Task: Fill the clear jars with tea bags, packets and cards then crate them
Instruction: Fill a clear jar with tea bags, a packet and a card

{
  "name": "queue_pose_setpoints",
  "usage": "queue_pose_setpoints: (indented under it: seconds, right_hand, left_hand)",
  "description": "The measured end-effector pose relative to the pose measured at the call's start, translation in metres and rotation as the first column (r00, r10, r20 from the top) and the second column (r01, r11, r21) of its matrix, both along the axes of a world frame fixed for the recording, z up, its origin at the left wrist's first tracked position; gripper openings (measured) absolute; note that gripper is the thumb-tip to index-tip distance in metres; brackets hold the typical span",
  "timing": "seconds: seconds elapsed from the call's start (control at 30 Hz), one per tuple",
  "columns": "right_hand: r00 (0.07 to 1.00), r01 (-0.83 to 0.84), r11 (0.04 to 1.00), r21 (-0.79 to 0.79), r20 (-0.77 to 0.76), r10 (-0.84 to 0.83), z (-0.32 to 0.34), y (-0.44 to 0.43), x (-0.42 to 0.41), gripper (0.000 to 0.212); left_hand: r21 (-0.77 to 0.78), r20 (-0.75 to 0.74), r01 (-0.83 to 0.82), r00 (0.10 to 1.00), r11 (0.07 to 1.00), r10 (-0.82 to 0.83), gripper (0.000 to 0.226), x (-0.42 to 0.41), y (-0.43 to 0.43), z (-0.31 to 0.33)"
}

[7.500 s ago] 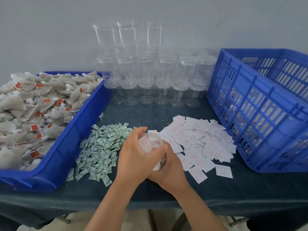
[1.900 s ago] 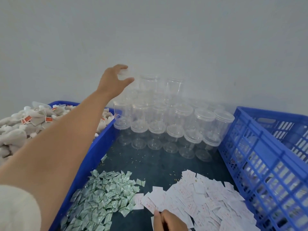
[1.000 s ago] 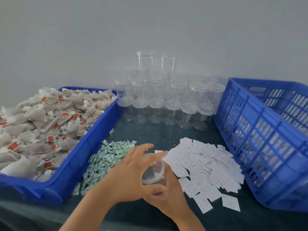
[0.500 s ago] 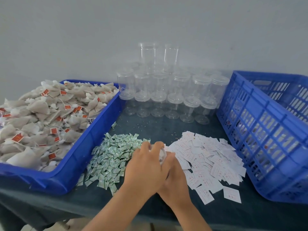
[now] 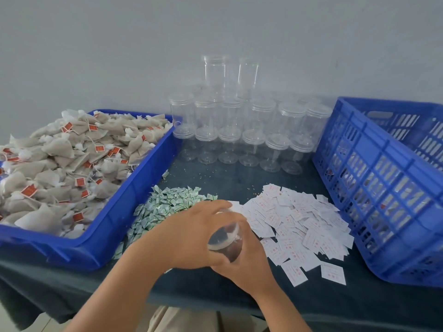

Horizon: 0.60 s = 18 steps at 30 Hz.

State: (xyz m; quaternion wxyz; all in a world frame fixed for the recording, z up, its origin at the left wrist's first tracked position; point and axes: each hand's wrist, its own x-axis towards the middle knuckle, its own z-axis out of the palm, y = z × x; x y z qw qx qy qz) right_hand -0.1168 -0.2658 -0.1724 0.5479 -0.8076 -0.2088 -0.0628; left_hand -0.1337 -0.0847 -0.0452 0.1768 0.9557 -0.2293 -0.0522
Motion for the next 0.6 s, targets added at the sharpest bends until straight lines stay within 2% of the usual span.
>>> queue_pose_setpoints:
  seconds: [0.07,0.2,0.4,0.57,0.6]
  right_hand:
    - [0.999,0.026,0.999,-0.035,0.02,-0.026,0.001,0.001,-0.002,0.085]
    - [0.996,0.063,0.993,-0.102,0.074,-0.055,-0.001,0.006,-0.002,0.086]
    - [0.974,0.173,0.972,-0.16,0.172,-0.145,-0.01,0.009,-0.001,0.092]
    - [0.907,0.295,0.952,-0.079,0.336,-0.254,-0.011,0.013,0.002,0.086]
    - [0.896,0.319,0.946,-0.062,0.344,-0.279,-0.01,0.012,0.004,0.089]
  left_hand:
    - [0.002,0.004,-0.028,1.0,1.0,0.028,0.079,0.002,0.004,0.0]
    - [-0.049,0.033,-0.184,0.982,0.982,0.185,0.079,0.003,0.009,0.001]
    - [-0.086,0.112,-0.373,0.918,0.924,0.381,0.069,0.0,0.001,-0.002]
    - [-0.043,0.135,-0.559,0.818,0.828,0.56,0.043,0.004,-0.002,-0.007]
    - [-0.106,0.178,-0.577,0.791,0.81,0.586,0.034,0.009,0.002,-0.007]
